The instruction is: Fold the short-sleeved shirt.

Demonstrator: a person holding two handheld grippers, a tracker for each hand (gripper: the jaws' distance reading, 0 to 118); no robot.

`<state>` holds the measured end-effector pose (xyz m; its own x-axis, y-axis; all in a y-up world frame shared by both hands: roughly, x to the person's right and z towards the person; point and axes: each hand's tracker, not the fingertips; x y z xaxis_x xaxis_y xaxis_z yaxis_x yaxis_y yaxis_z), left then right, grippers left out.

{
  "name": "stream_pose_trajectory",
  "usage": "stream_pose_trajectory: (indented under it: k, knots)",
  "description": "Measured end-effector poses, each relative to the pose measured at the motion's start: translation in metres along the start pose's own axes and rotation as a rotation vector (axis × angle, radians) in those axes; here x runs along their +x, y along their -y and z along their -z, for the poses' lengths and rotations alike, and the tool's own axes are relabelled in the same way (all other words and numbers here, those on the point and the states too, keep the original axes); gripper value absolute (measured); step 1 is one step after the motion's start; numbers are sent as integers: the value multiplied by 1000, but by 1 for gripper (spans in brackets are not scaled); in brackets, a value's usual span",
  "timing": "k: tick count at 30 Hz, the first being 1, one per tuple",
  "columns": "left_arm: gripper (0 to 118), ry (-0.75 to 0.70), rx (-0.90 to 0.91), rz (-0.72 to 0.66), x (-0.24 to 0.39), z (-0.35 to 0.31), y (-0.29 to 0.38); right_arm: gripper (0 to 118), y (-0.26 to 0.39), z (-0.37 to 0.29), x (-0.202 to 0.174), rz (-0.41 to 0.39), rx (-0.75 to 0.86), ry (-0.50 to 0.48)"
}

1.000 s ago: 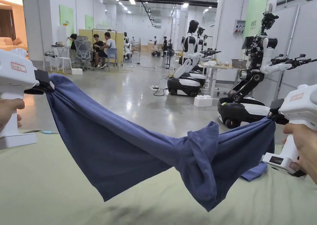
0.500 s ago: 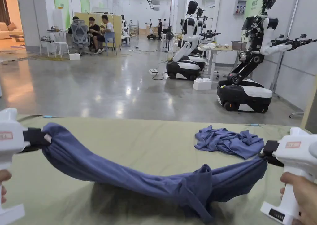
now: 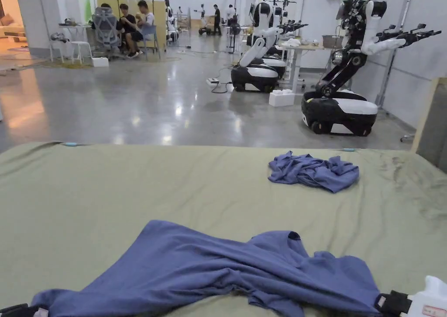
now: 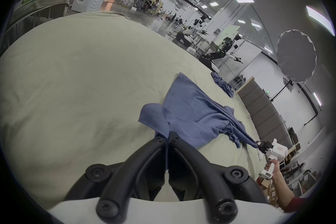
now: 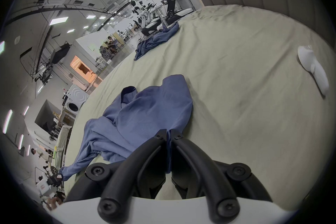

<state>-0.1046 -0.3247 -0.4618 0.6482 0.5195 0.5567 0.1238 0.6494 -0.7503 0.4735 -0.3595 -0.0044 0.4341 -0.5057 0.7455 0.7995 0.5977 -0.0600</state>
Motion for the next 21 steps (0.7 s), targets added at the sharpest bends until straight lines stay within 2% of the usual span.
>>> stream_pose_trajectory:
  k: [4,8,9,10,11,12,13,14,16,18,20,21]
  knots:
    - [0,-4,-10,24,2,-19,1,4,5,-24,-1,7,18,-45]
    - [4,-41,-72,20,-8,-9,2,4,6,-15,2,-48,-1,3]
    - [30,-70,-96,1,-11,1,5,5,6,-8,6,-16,-23,27]
    - [69,-96,-99,-19,-15,5,8,14,7,-3,10,26,-54,42]
    - [95,-81,-110,-49,-21,7,9,37,9,4,15,83,-94,70]
    - [96,-37,-91,-83,-23,4,10,82,10,2,18,102,-117,115]
    - [96,-42,-38,-85,-18,-9,8,99,12,-7,18,87,-107,125]
    - [96,-54,6,-66,-12,-25,7,98,14,-25,14,72,-88,117]
    - [96,-57,115,18,15,-67,3,96,23,-76,-7,-36,25,71]
    - [96,-114,285,178,59,-121,15,96,51,-146,-43,-193,206,39]
    - [94,-129,396,282,99,-159,37,91,89,-205,-80,-358,411,-21]
    - [72,-147,452,329,117,-172,52,72,113,-229,-95,-418,530,-53]
